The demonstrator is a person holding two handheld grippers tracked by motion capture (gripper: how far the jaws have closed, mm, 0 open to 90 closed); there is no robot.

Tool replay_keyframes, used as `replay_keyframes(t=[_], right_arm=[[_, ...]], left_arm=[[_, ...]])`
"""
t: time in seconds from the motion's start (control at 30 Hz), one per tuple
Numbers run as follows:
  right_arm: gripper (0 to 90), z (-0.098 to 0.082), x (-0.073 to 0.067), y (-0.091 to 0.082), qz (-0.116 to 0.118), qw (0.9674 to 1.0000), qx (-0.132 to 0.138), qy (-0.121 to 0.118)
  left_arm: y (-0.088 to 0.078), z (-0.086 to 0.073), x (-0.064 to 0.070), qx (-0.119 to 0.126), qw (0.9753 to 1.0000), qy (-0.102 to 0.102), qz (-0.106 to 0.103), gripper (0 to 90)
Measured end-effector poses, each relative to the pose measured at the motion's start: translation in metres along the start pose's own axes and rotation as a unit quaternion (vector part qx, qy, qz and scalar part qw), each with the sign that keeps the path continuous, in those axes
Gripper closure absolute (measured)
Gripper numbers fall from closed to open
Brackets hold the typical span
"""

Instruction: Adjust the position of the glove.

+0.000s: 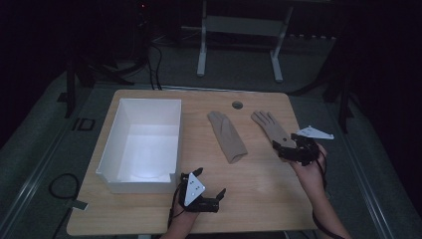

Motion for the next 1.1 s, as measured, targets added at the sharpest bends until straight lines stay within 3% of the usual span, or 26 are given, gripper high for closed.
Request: replay_keyframes(t=[0.33,0.43,0.53,1.1], right_arm=[[17.2,0.018,-0.018,0.025,0.018,0.9996,-0.008,-0.019],[17.2,0.023,-0.029,0.034,0.047,0.9984,-0.008,-0.031],[17.2,0.026,-0.039,0.04,0.06,0.9973,-0.009,-0.041],[20.2,0.039,-0.075,0.093,0.106,0.9929,-0.031,-0.045]], left_arm=[[0.0,0.0,0.001,0.0,1.0,0.003,-0.003,0.2],[0.0,0.0,0.001,0.0,1.0,0.001,-0.002,0.2],[0.001,0.0,0.001,-0.001,1.0,0.002,0.0,0.2],[0.0,0.0,0.001,-0.001,1.0,0.005,-0.005,0.2]])
Point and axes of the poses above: each handheld gripper's, and its own axes: y roughly forward along the jaws, z roughly out of its top, x roughly to its right, the point moved 4 cm from there along y, roughly forward along the jaws, and after that the axes turned 8 degrees about y, right-handed, at the moved point
